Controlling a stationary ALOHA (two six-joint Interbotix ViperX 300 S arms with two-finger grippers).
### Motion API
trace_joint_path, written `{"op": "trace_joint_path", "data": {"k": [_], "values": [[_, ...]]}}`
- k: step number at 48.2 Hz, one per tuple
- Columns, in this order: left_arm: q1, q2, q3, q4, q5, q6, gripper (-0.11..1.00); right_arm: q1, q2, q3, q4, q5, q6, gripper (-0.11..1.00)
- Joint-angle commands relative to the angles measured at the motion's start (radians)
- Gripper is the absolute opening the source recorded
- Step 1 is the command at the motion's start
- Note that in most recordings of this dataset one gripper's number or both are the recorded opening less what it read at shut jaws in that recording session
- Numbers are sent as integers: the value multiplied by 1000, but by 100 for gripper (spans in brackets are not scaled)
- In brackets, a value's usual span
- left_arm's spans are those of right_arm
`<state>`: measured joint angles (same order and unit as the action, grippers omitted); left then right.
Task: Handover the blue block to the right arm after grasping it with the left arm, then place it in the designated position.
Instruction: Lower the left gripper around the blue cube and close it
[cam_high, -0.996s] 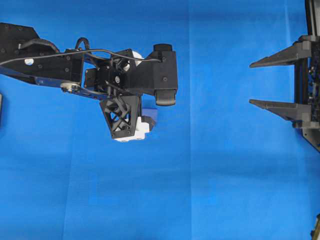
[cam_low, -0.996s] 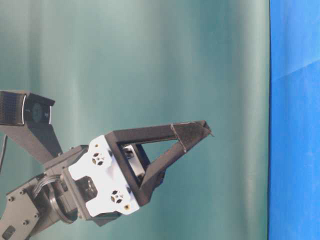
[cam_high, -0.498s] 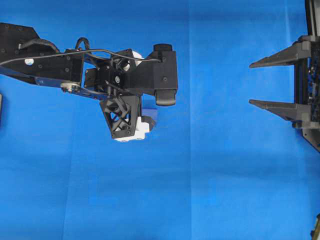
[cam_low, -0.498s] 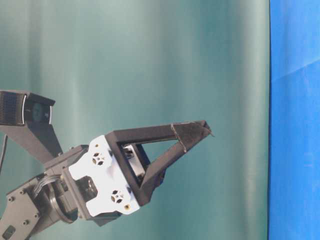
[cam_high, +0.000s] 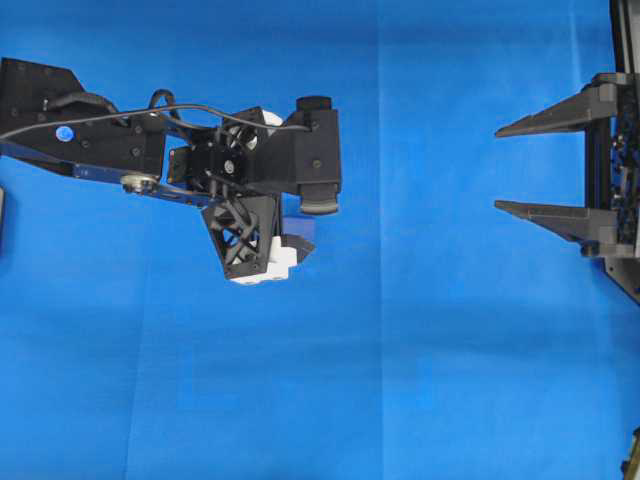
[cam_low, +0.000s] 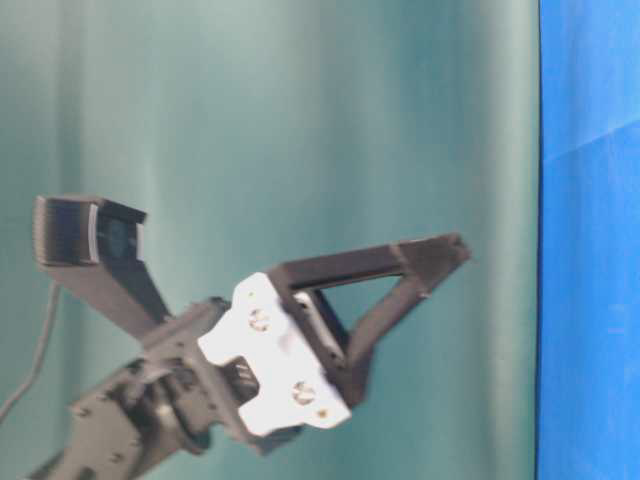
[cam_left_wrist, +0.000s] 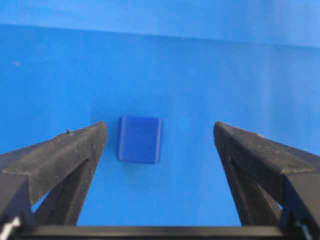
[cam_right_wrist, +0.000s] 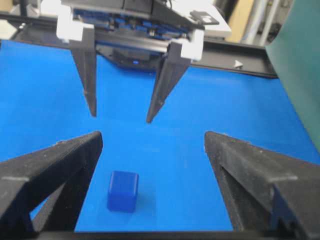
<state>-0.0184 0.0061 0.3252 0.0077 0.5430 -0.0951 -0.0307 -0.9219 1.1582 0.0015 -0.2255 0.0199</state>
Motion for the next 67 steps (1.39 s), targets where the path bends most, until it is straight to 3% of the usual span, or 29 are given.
{"op": "trace_joint_path", "data": {"k": [1, 16, 49, 67], "values": [[6, -11, 31, 3, -63, 0, 92, -2, 6, -25, 3, -5, 2, 96], [15, 0, 173, 2, -259, -2, 92, -2, 9, -23, 3, -8, 2, 96], [32, 238, 160, 2, -379, 3, 92, -2, 14, -21, 3, -5, 2, 96], [34, 250, 156, 2, -388, 0, 87, -2, 18, -21, 5, -5, 2, 96]]}}
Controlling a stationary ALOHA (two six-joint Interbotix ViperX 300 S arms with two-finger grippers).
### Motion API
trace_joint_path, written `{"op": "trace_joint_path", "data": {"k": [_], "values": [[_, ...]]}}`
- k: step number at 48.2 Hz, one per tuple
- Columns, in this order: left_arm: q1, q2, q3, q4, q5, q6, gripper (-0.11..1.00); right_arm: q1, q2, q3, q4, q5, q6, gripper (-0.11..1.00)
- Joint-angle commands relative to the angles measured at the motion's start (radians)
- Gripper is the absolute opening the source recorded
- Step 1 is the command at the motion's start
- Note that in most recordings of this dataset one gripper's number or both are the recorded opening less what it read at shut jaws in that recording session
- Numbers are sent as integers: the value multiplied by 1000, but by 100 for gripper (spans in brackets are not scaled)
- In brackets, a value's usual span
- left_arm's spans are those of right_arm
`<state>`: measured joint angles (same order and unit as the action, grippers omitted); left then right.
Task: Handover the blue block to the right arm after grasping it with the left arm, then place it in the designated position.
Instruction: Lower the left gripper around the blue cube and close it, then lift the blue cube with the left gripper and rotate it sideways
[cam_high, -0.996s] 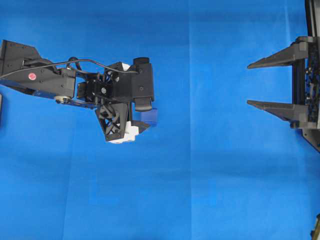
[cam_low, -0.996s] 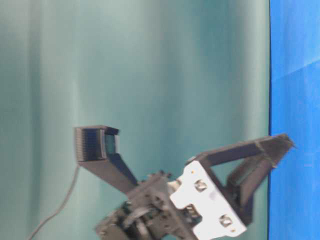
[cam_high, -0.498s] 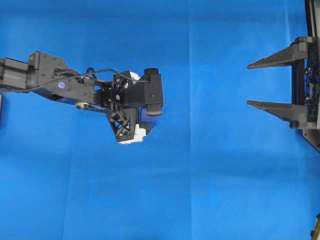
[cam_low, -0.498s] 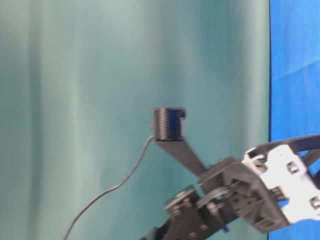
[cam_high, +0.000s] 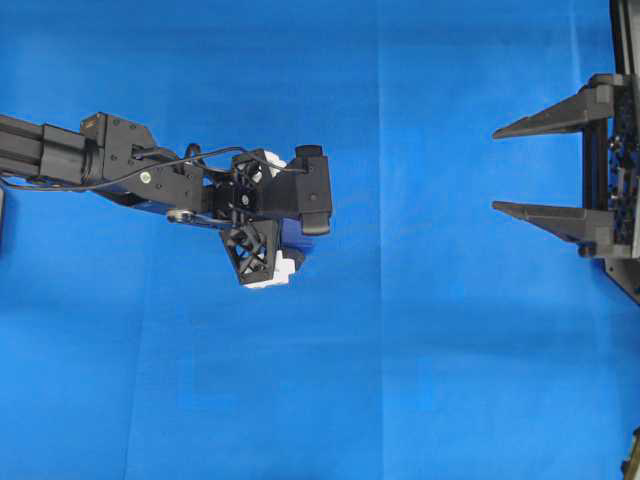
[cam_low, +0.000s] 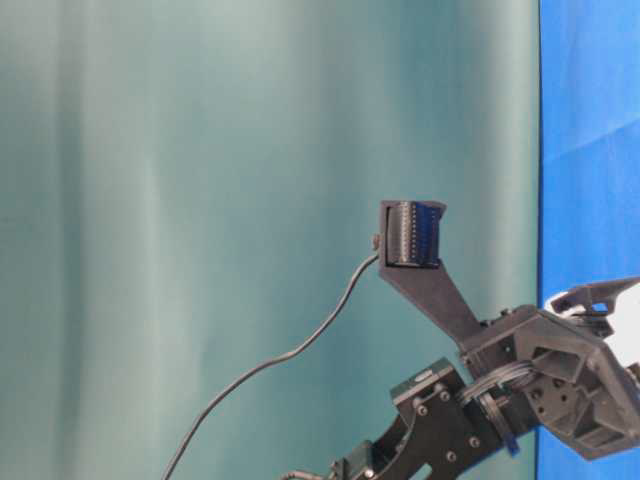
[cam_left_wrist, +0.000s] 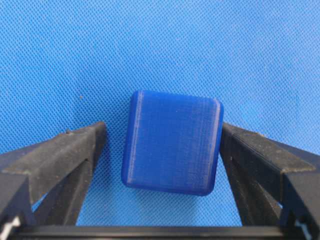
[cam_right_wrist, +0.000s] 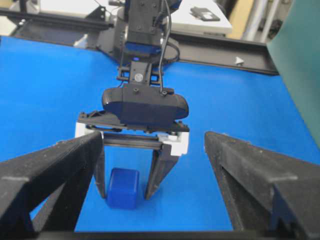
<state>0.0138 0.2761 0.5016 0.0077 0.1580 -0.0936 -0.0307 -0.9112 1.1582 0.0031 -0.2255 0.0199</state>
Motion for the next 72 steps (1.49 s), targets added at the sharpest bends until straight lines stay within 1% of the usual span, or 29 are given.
{"op": "trace_joint_path", "data": {"k": [1, 3, 8, 9, 25, 33, 50, 64, 72], "values": [[0, -20, -20, 2, -3, -2, 84, -2, 9, -21, 2, -5, 2, 96], [0, -20, -21, 2, -2, -2, 77, -2, 9, -21, 3, -5, 2, 96], [0, -21, -21, 3, 3, 2, 48, -2, 9, -20, 3, -5, 2, 96], [0, -21, -20, 2, 5, 2, 45, -2, 11, -20, 3, -5, 2, 96], [-6, -49, -26, 2, 55, -6, 47, -2, 9, -20, 3, -5, 3, 96], [-14, -107, -44, 2, 133, -15, 47, -2, 11, -21, 3, -3, 5, 96], [-61, -278, -135, 2, 331, -18, 47, -2, 11, -25, 3, 0, 20, 96], [-64, -347, -242, 2, 483, -18, 47, 5, 11, -26, 3, 0, 21, 96], [-64, -379, -268, 3, 520, -15, 47, 9, 15, -26, 3, 2, 28, 96]]}}
